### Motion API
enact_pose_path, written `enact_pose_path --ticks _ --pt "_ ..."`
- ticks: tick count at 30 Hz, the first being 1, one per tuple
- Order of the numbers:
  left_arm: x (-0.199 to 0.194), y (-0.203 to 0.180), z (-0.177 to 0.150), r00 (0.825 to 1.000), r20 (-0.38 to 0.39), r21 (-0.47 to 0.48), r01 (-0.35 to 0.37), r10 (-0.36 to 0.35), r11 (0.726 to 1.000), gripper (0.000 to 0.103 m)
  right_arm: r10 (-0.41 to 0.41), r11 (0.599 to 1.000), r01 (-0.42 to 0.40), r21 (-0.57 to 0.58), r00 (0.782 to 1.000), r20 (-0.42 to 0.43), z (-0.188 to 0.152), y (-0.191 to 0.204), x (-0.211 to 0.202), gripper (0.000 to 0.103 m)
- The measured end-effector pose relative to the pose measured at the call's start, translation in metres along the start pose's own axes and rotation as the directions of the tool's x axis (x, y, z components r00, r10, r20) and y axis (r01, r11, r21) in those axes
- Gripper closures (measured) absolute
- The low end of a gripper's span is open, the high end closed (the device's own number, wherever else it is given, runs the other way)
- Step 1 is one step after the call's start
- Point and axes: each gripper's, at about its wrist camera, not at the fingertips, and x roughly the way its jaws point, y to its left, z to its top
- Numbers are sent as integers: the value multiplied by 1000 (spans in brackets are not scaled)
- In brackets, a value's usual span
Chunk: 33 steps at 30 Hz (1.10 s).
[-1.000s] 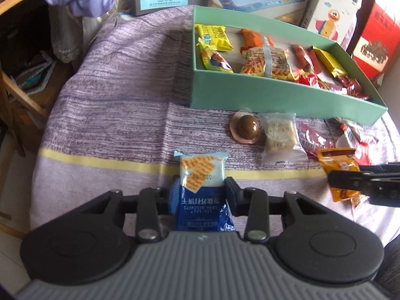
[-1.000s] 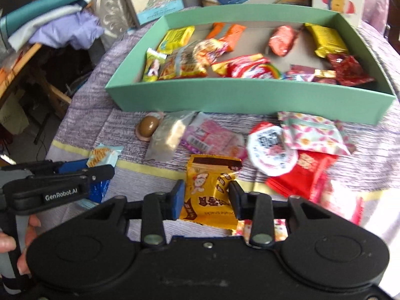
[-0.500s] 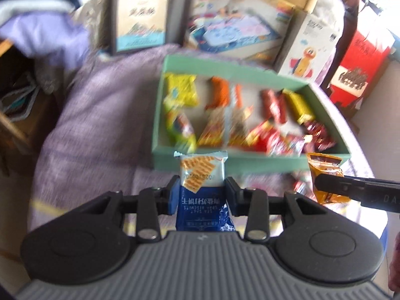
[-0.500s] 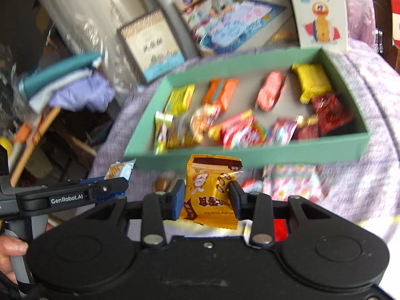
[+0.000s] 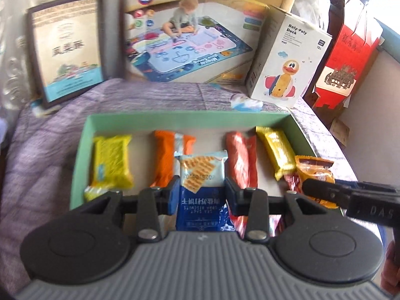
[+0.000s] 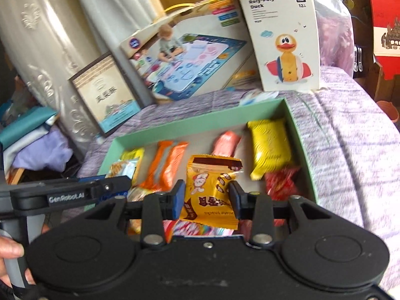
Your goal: Organize snacks
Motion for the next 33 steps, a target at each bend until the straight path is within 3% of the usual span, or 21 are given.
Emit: enact_pose_path --ticks 12,13,14,15,16,17,33 --pt "87 -14 46 998 -57 25 -18 19 1000 62 -6 1000 7 13 998 -63 26 -21 66 63" --pt "90 -14 45 998 -56 24 -25 26 999 49 -9 1000 10 15 998 -63 27 -22 68 58" --pt "93 -13 46 998 -59 20 -32 33 999 37 -11 1000 12 21 998 -61 28 -23 68 39" --pt "94 -13 45 998 -57 10 -41 41 999 15 -13 999 15 30 999 -52 28 -24 65 28" --pt "94 -12 44 998 -47 2 -53 53 999 3 -13 999 14 41 999 -34 26 -24 59 4" --pt "92 -12 43 997 -38 0 -62 62 998 1 -14 999 15 50 1000 -13 26 -25 55 0" --pt "27 -17 6 998 -36 2 -49 49 999 0 -4 995 5 101 1000 -16 4 -17 13 0"
